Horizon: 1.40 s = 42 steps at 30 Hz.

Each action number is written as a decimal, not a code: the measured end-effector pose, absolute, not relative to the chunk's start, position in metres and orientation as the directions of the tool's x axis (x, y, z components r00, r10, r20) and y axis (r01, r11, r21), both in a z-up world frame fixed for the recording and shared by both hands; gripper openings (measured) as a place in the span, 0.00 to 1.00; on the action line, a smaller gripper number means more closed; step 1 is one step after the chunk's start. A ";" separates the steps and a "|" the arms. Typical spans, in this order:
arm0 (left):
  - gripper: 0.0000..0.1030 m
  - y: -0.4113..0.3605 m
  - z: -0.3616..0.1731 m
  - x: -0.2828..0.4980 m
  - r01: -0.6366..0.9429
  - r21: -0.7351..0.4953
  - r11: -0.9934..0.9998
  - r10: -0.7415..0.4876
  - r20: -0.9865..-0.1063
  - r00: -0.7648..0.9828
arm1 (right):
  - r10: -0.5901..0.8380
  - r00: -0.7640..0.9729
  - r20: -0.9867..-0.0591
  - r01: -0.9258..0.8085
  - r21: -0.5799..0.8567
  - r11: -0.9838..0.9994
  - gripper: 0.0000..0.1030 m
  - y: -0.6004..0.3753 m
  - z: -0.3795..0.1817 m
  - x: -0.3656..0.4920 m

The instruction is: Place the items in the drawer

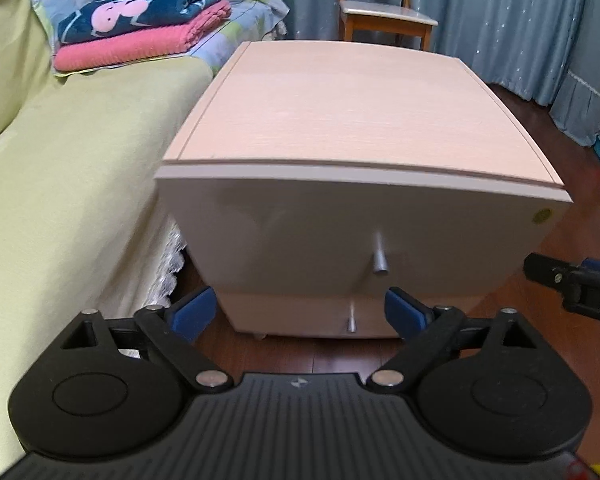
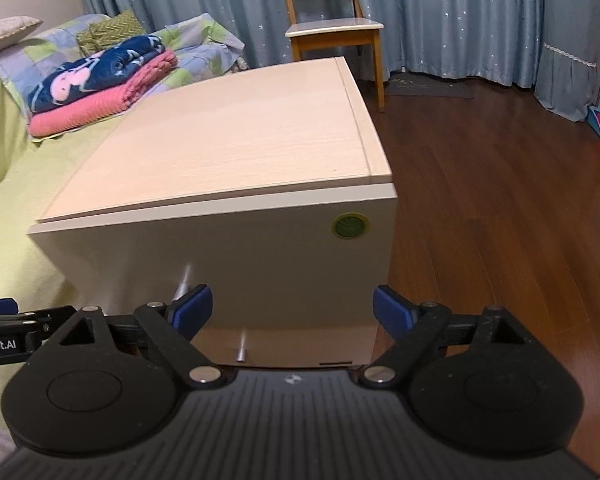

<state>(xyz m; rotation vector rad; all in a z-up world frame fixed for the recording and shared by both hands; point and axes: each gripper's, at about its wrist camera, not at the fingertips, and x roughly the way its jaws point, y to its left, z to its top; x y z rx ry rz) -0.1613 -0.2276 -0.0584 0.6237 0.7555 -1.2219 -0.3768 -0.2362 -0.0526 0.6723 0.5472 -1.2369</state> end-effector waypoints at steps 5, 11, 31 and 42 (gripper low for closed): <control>0.91 -0.192 -0.039 -0.171 0.966 0.035 0.258 -0.574 -0.798 0.182 | -0.663 0.285 -0.692 0.958 0.183 0.221 0.89 -0.209 -0.031 -0.390; 0.91 -0.160 -0.016 -0.187 0.959 0.048 0.281 -0.592 -0.778 0.212 | -0.667 0.323 -0.671 0.945 0.190 0.266 0.94 -0.182 -0.008 -0.395; 0.97 -0.104 0.012 -0.219 0.954 0.035 0.296 -0.638 -0.737 0.225 | -0.679 0.250 -0.690 0.955 0.060 0.291 0.99 -0.125 0.019 -0.409; 0.97 -0.096 0.020 -0.226 0.953 0.032 0.303 -0.637 -0.737 0.227 | -0.675 0.272 -0.686 0.953 0.095 0.287 0.99 -0.123 0.022 -0.412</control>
